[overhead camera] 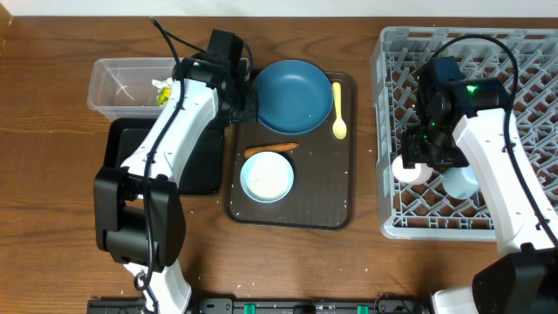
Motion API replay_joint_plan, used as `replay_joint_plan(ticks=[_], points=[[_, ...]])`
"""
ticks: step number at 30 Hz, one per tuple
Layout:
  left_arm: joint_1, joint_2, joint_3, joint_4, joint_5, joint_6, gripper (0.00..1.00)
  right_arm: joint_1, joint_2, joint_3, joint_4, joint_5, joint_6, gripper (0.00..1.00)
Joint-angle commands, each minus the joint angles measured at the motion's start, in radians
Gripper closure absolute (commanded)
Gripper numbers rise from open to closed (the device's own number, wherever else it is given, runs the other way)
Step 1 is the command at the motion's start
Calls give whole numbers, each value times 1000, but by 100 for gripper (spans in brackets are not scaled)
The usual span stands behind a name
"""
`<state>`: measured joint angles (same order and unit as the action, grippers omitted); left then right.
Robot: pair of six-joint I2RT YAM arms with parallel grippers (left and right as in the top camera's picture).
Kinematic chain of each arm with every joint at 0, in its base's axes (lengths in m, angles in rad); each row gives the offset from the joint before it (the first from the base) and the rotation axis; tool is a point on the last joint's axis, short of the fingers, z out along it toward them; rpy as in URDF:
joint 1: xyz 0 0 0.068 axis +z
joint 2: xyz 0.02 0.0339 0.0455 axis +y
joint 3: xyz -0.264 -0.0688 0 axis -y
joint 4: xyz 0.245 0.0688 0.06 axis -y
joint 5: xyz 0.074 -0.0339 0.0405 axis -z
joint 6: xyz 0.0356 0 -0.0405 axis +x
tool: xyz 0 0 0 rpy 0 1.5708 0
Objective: Sort waste into correct bins and load items into the dishwasher rack
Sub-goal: 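Adjust the pink cup in the rack with the right gripper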
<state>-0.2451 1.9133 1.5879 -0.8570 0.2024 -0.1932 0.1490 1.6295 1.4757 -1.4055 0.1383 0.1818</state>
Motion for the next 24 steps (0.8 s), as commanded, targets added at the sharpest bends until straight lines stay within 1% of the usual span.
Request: replay_joint_plan(ticks=[1, 3, 12, 16, 20, 24], points=[[0, 3, -13, -6, -14, 17, 52, -2, 6, -11, -1, 50, 19, 32], [0, 3, -13, -5, -14, 17, 52, -9, 6, -16, -4, 80, 39, 32], [0, 3, -13, -5, -32, 17, 52, -46, 7, -76, 13, 83, 51, 33], [0, 3, -13, -5, -32, 17, 52, -67, 7, -79, 15, 121, 114, 33], [0, 3, -13, -6, -33, 17, 52, -105, 7, -79, 14, 116, 133, 34], [0, 3, -13, -5, -32, 17, 52, -116, 7, -79, 14, 82, 132, 33]])
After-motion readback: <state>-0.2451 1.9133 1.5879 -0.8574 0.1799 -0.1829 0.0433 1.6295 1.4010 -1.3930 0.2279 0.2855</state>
